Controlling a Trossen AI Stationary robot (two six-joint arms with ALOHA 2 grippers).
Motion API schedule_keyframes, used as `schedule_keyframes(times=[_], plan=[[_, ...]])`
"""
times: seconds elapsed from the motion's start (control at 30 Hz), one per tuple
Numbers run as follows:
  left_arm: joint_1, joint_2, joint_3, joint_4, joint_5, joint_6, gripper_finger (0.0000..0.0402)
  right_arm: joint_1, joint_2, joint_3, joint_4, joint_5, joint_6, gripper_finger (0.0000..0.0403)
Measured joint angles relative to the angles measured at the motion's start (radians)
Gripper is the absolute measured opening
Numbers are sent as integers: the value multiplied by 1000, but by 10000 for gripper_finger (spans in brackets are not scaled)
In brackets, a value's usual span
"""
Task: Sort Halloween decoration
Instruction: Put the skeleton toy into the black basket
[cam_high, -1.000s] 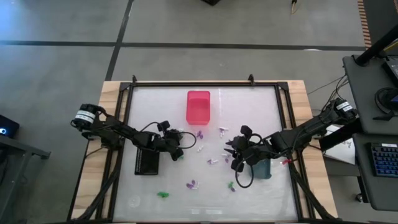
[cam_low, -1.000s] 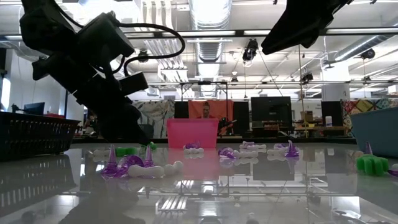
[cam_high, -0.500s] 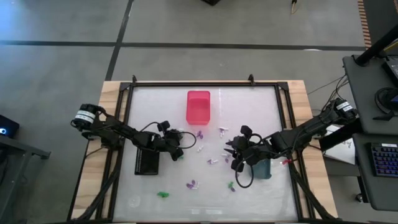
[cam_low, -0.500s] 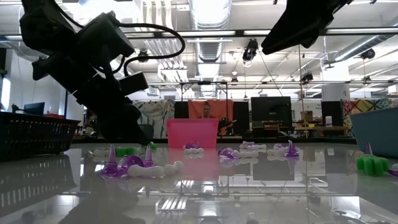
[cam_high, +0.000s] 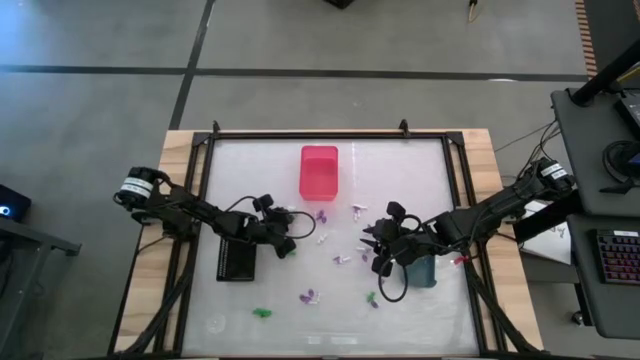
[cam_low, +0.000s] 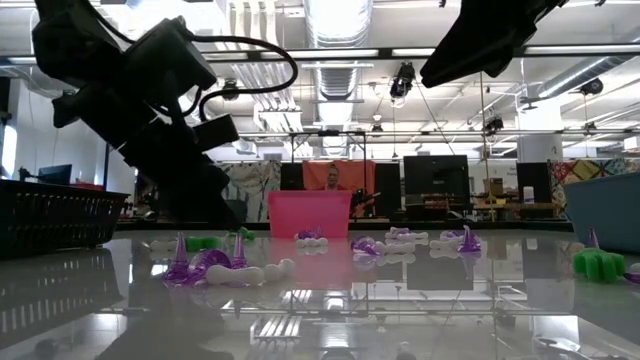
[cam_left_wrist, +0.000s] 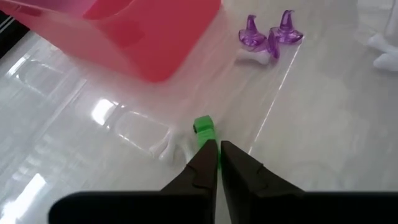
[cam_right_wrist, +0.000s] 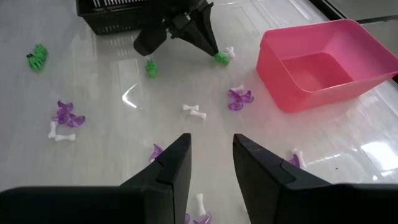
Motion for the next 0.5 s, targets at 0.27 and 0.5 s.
schedule_keyframes(times=[0.27, 0.5], plan=[[-9, -79, 53, -40, 84, 48, 0, 0, 0, 0, 3, -1, 0, 111], [-10, -130, 43, -134, 91, 14, 2, 0, 0, 0, 6, -1, 1, 111]])
